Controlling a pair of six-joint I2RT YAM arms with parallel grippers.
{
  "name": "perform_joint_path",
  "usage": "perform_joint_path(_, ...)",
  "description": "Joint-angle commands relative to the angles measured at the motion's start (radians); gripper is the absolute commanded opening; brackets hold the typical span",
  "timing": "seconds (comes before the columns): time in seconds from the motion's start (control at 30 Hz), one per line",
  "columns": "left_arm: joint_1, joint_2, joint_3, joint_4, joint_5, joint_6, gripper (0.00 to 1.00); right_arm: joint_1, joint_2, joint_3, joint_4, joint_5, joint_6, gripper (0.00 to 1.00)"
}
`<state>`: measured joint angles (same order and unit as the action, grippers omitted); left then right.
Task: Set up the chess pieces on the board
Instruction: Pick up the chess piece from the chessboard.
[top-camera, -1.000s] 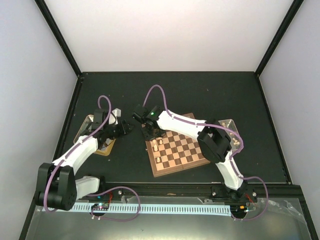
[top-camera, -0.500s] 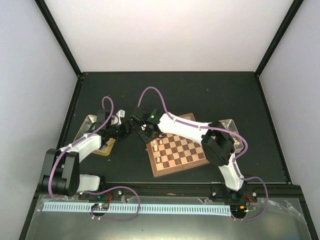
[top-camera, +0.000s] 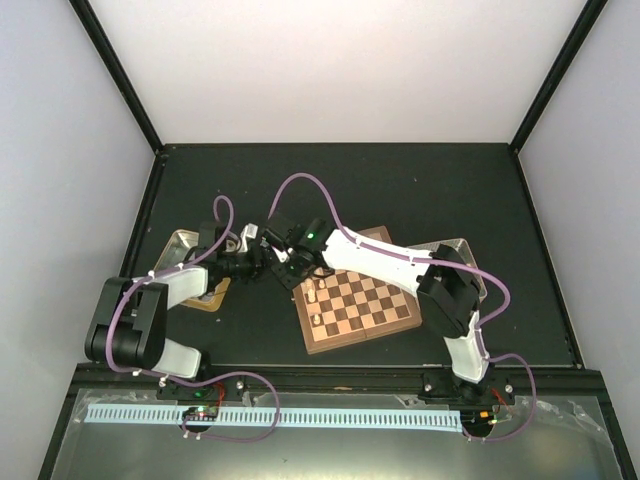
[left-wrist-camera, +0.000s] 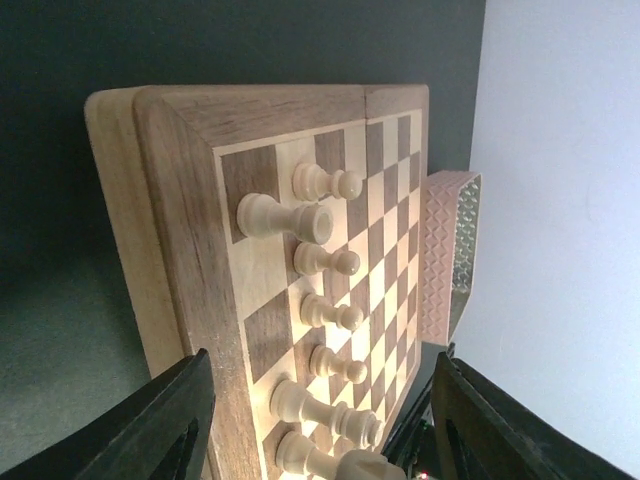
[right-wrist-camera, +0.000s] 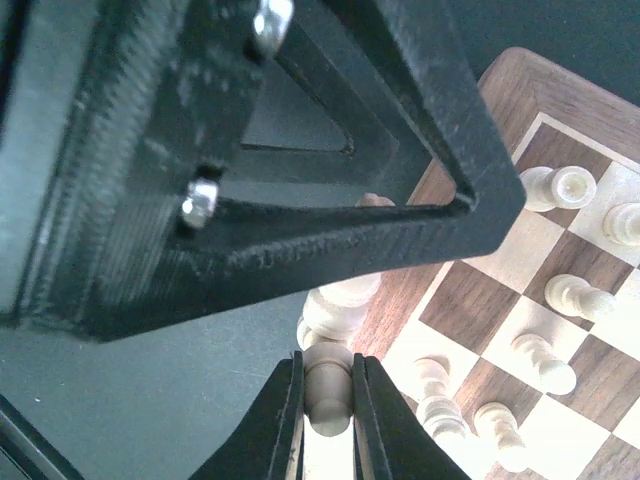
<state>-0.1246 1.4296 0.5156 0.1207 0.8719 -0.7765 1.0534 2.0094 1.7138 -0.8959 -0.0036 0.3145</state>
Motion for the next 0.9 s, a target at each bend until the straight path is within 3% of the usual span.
perform_joint_path(0.0,0.004,0.025,-0.005,0.093,0.096,-0.034,0.57,0.005,-0.044,-0.005,0.031,-0.026,-0.008,0.04)
perform_joint_path(0.1,0.004,0.026,-0.019,0.13,0.129,-0.066,0.47,0.004,-0.043,-0.002,0.031,-0.016,0.003,0.03)
perform_joint_path(0.3,0.004,-0.005,-0.053,0.175,0.168,-0.13,0.39,0.004,-0.032,0.017,0.022,0.005,0.039,0.03)
perform_joint_path(0.57,0.005,-0.017,-0.054,0.176,0.145,-0.138,0.11,0.003,-0.017,0.026,0.005,0.042,0.089,0.03)
perform_joint_path(0.7,0.01,-0.038,-0.055,0.157,0.066,-0.134,0.06,-0.005,-0.013,0.016,-0.012,0.072,0.114,0.03)
perform_joint_path(0.87,0.041,-0.12,-0.044,-0.002,-0.138,-0.06,0.06,-0.041,-0.005,0.002,-0.049,0.119,0.171,0.03)
